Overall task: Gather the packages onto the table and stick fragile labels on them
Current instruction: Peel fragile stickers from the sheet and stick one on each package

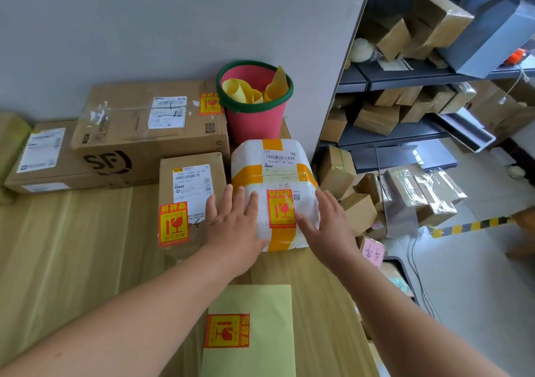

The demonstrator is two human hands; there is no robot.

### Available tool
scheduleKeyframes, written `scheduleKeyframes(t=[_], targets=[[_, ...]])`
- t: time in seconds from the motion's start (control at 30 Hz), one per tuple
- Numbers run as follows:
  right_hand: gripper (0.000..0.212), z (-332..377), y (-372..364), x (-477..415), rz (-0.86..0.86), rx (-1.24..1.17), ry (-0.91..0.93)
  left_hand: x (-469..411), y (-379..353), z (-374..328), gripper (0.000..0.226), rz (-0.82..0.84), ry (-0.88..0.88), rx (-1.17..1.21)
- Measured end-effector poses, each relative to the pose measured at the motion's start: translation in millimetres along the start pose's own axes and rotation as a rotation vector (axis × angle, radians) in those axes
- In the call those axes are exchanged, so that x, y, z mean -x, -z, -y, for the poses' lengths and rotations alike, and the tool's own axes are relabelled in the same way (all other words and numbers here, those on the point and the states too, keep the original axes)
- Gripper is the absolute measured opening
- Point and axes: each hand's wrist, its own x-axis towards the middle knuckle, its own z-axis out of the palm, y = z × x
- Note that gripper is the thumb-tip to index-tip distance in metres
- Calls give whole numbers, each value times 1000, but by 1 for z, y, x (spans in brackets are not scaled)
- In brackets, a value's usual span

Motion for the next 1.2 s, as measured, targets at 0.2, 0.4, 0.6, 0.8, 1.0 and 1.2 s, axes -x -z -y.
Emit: scheduleKeyframes(t=[0.2, 0.4, 0.6, 0.8, 1.0, 1.2], targets=[[66, 59, -9, 20, -45, 140, 197, 21, 24, 38, 82, -176, 2, 80], [61, 133, -41, 44, -26, 232, 395, 56, 40, 116, 82, -274, 92, 83], [60, 210, -96, 63, 30, 280, 462, 93, 45, 220, 82, -286, 223, 169], [61, 287, -170, 69, 131, 268, 472, 113, 35, 325, 81, -267, 363, 265], [62, 339, -238, 53, 197, 264, 400, 102, 20, 396, 76, -254, 439, 395], [63, 372, -287, 18, 190, 420, 423, 72, -9, 433, 78, -219, 390, 429]])
